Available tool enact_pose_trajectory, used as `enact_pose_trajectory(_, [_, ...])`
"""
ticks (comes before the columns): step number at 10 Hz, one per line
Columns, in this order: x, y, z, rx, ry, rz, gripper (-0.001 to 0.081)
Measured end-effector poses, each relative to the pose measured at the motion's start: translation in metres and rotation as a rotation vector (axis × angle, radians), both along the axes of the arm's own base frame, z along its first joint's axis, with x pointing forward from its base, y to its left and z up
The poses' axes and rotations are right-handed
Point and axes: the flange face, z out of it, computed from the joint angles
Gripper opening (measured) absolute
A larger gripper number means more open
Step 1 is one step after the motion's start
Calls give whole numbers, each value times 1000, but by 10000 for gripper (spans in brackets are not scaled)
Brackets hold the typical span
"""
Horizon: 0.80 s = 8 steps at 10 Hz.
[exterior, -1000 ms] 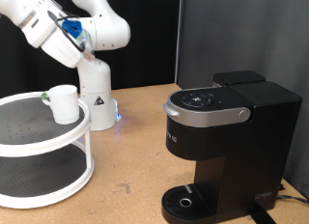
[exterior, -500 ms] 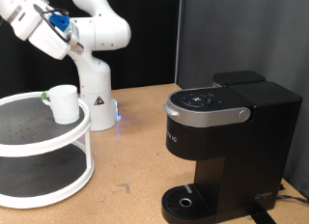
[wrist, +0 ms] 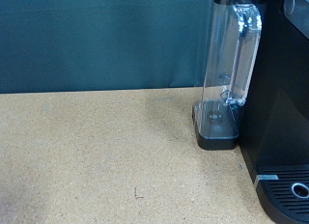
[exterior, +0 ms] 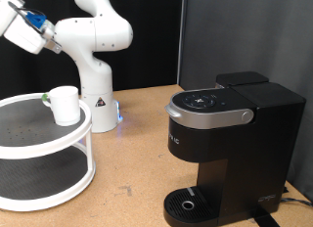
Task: Make a cup of coffee with the keurig machine
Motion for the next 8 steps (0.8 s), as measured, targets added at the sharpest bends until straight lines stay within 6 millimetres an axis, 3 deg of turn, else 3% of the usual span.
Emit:
enact_pose_trajectory(4, [-10, -9, 1, 31, -33, -33, 0])
enact_pose_trajectory(8, [-46, -42, -6, 31, -62, -169, 0])
